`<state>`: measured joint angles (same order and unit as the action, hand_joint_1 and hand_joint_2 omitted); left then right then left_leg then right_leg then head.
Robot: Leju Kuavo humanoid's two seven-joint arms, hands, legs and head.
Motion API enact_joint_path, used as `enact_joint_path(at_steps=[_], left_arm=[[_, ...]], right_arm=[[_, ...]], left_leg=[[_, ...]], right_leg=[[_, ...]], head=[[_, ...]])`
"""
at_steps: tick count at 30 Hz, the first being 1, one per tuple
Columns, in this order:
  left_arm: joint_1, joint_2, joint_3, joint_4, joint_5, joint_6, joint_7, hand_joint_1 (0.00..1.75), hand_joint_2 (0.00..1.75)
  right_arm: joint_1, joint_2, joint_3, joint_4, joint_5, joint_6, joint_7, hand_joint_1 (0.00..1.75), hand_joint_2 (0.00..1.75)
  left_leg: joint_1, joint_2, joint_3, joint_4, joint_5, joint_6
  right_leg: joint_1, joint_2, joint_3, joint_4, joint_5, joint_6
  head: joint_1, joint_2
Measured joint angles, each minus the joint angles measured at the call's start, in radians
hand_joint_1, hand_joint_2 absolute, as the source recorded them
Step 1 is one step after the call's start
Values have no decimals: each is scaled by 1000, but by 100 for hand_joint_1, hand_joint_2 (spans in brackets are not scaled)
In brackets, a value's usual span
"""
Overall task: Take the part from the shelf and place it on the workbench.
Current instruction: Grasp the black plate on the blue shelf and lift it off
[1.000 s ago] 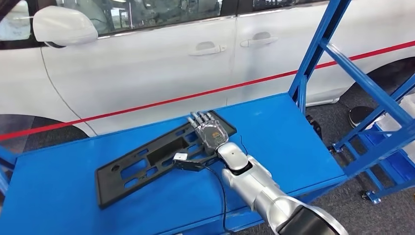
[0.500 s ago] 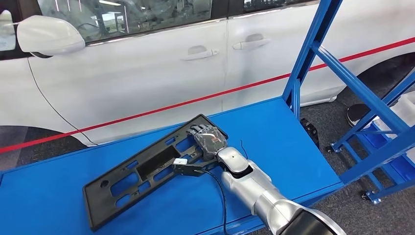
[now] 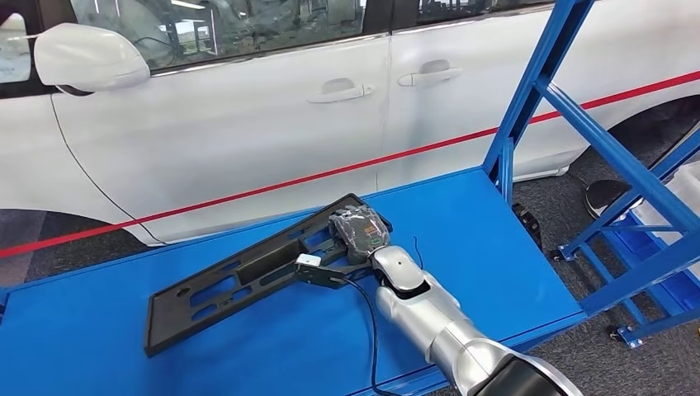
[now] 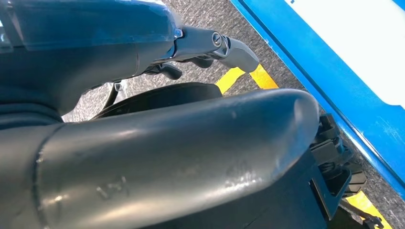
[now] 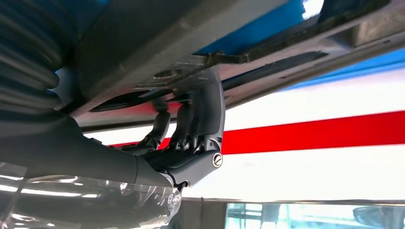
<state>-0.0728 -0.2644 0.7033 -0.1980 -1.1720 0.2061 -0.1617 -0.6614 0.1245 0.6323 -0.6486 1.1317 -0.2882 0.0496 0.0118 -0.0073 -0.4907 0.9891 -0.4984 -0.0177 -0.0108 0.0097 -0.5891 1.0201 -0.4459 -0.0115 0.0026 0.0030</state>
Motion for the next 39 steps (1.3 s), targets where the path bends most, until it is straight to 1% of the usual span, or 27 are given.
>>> enact_joint_path(at_steps=[3, 7, 11, 13, 15, 18, 21, 23, 25, 28, 30, 33, 39], left_arm=[[1, 0, 0, 0, -1, 0, 0, 0, 0], [1, 0, 0, 0, 2, 0, -5, 0, 0], [3, 0, 3, 0, 14, 1, -18, 0, 0], [5, 0, 10, 0, 25, 7, -35, 0, 0], [9, 0, 22, 0, 43, 18, -65, 0, 0], [13, 1, 47, 0, 74, 28, -121, 0, 0], [14, 2, 70, 0, 97, 10, -200, 0, 0], [9, 3, 82, 0, 108, -12, -261, 0, 87], [2, 5, 92, 0, 122, -50, -312, 0, 175], [-5, 6, 110, 0, 150, -121, -386, 0, 175], [-10, 6, 122, 0, 162, -137, -408, 0, 175], [-12, 7, 132, 0, 167, -144, -411, 0, 175], [-14, 8, 151, 0, 182, -151, -402, 0, 175]], right_arm=[[0, -6, -16, -22, -35, -3, -11, 173, 175], [7, -26, -52, -96, -137, 3, -45, 175, 175], [31, -61, -99, -237, -304, 45, -82, 175, 175], [50, -86, -125, -334, -446, 71, -115, 175, 175], [61, -122, -158, -461, -636, 121, -145, 175, 175], [58, -195, -224, -664, -936, 205, -175, 175, 175], [79, -280, -294, -841, -1155, 263, -194, 175, 175], [101, -330, -337, -929, -1251, 285, -210, 175, 175], [127, -372, -376, -991, -1312, 299, -227, 175, 175], [172, -420, -428, -1074, -1389, 326, -250, 175, 175], [201, -446, -454, -1119, -1417, 347, -257, 175, 175], [256, -471, -471, -1169, -1421, 371, -266, 175, 175], [360, -497, -478, -1209, -1408, 418, -289, 175, 175]], left_leg=[[0, 0, 0, 0, 0, 1], [-1, -1, -2, 0, -1, 1], [-1, -1, -5, 0, 0, 1], [-1, -1, -8, 1, 1, 1], [-1, -1, -12, 2, 3, 2], [-1, -3, -16, 3, 4, 4], [-2, -4, -17, 3, 3, 4], [-2, -5, -18, 3, 2, 5], [-2, -4, -20, 3, 1, 7], [-2, -3, -21, 3, 0, 8], [-2, -3, -21, 3, -1, 8], [-2, -3, -21, 3, -1, 8], [-2, -3, -21, 3, -2, 8]], right_leg=[[0, 0, 0, 0, 0, 1], [-1, -1, -1, 0, 0, 1], [-2, -1, -5, 0, 1, 2], [-2, -1, -9, 0, 3, 3], [-2, -1, -15, 0, 5, 3], [-2, -3, -20, 0, 6, 4], [-2, -4, -20, 0, 5, 5], [-3, -5, -20, 0, 5, 5], [-3, -3, -20, 0, 4, 5], [-4, -2, -20, 0, 4, 7], [-3, -2, -20, 0, 3, 7], [-3, -2, -20, 0, 2, 7], [-3, -2, -20, 0, 1, 7]], head=[[0, 0], [0, 0], [0, 0], [0, 0], [0, 0], [0, 0], [0, 0], [0, 0], [0, 0], [0, 0], [0, 0], [0, 0], [0, 0]])
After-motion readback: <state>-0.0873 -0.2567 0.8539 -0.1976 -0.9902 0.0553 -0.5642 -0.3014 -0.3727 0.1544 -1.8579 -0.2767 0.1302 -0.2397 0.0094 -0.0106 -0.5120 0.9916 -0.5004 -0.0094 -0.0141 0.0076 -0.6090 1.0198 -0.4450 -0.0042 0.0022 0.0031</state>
